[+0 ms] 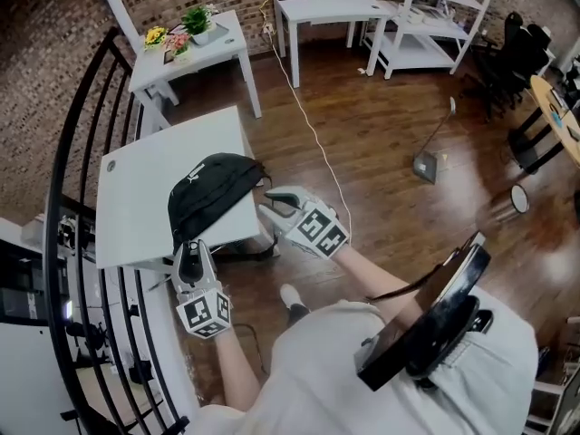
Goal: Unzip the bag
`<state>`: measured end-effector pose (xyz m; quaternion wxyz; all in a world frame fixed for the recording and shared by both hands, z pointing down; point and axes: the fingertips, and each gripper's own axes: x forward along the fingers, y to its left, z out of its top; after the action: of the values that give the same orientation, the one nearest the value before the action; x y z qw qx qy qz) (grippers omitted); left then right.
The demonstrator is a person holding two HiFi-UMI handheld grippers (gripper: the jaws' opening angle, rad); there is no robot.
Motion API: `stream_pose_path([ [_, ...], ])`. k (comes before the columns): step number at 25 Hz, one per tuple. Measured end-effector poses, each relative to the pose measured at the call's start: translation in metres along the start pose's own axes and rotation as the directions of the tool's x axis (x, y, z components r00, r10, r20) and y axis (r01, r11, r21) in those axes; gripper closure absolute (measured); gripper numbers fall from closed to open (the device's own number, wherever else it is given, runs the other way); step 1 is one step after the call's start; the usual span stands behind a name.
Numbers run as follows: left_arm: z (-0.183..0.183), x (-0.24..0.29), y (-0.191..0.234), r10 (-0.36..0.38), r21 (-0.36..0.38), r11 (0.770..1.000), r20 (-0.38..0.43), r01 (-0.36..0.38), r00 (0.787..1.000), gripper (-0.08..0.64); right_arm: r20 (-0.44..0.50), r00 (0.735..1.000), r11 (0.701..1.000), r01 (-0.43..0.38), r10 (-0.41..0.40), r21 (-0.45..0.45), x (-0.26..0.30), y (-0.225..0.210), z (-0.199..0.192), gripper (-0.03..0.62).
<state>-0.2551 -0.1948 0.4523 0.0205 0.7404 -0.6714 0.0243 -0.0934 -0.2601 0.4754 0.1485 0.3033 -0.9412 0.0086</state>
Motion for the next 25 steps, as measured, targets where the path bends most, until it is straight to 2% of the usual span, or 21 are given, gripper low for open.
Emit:
stream_pose_path([
  [5, 0.018, -0.046, -0.060, 0.025, 0.044, 0.999, 0.056, -0.027, 0.998, 0.407, 0.039, 0.999, 1.000, -0.016, 0.016, 0.002, -0.076, 0.018, -0.007, 0.525],
  [11, 0.038, -0.094, -0.130, 0.059, 0.038, 0.997, 0.082, -0.063, 0.995, 0.407, 0.117, 0.991, 0.998, -0.063, 0.059, 0.028, -0.147, 0.036, -0.004, 0.525],
  [14, 0.038, -0.110, -0.153, 0.073, 0.030, 0.997, 0.092, -0.076, 0.993, 0.406, 0.117, 0.991, 0.997, -0.069, 0.064, 0.044, -0.164, 0.037, -0.016, 0.525],
  [17, 0.041, -0.117, -0.163, 0.062, 0.038, 0.997, 0.103, -0.066, 0.993, 0.405, 0.123, 0.991, 0.996, -0.054, 0.046, 0.066, -0.174, 0.037, -0.018, 0.530],
  [20, 0.049, -0.113, -0.161, 0.049, 0.047, 0.997, 0.121, -0.055, 0.992, 0.402, 0.130, 0.991, 0.999, -0.015, 0.010, 0.044, -0.175, 0.034, -0.009, 0.586],
  [25, 0.062, -0.105, -0.160, 0.015, 0.067, 0.997, 0.141, -0.024, 0.990, 0.393, 0.153, 0.988, 1.000, 0.016, -0.018, 0.012, -0.174, 0.035, 0.012, 0.588],
])
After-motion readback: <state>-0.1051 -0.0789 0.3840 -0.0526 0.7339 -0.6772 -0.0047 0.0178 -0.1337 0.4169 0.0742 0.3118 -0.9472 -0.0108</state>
